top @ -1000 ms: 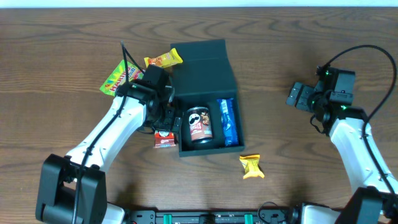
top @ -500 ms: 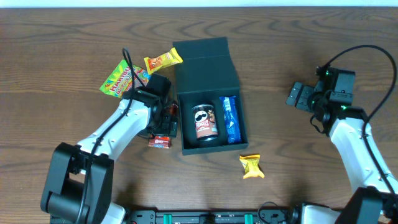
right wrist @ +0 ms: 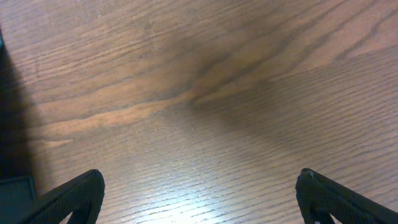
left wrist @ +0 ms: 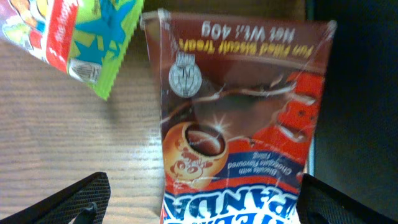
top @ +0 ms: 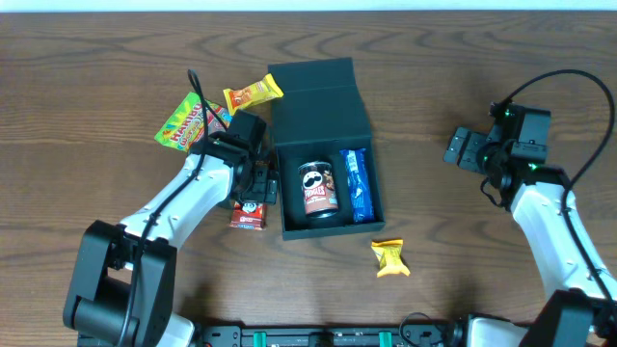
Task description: Pack container
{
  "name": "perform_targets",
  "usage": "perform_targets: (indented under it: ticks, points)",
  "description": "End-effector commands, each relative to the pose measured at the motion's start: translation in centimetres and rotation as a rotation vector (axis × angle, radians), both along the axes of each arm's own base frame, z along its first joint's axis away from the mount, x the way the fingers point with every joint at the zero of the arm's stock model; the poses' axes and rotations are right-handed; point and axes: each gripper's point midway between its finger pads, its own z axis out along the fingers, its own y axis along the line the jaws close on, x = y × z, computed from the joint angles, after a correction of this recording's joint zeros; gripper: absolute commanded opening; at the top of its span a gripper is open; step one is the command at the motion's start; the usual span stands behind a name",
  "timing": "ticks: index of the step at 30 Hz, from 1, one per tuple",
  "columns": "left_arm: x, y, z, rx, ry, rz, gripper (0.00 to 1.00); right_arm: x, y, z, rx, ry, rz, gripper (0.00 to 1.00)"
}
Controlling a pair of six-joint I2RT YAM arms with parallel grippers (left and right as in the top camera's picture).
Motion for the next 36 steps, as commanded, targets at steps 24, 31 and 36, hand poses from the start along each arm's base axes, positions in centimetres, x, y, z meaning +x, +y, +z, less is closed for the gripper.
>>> perform_targets:
  ticks: [24,31,36]
  points:
    - [-2.5,0.0,-2.0,-0.016,0.061,-0.106,0.74,0.2,-0.3,0.5,0.004,-0.014,-0.015,0.99]
    - [-2.3,-0.2,-2.0,-0.024,0.058,-0.076,0.59,0.2,-0.3,0.5,0.004,-0.014,-0.015,0.99]
    - [-2.3,-0.6,-1.8,-0.051,0.062,-0.077,0.59,0.2,-0.3,0.5,0.004,-0.014,-0.015,0.99]
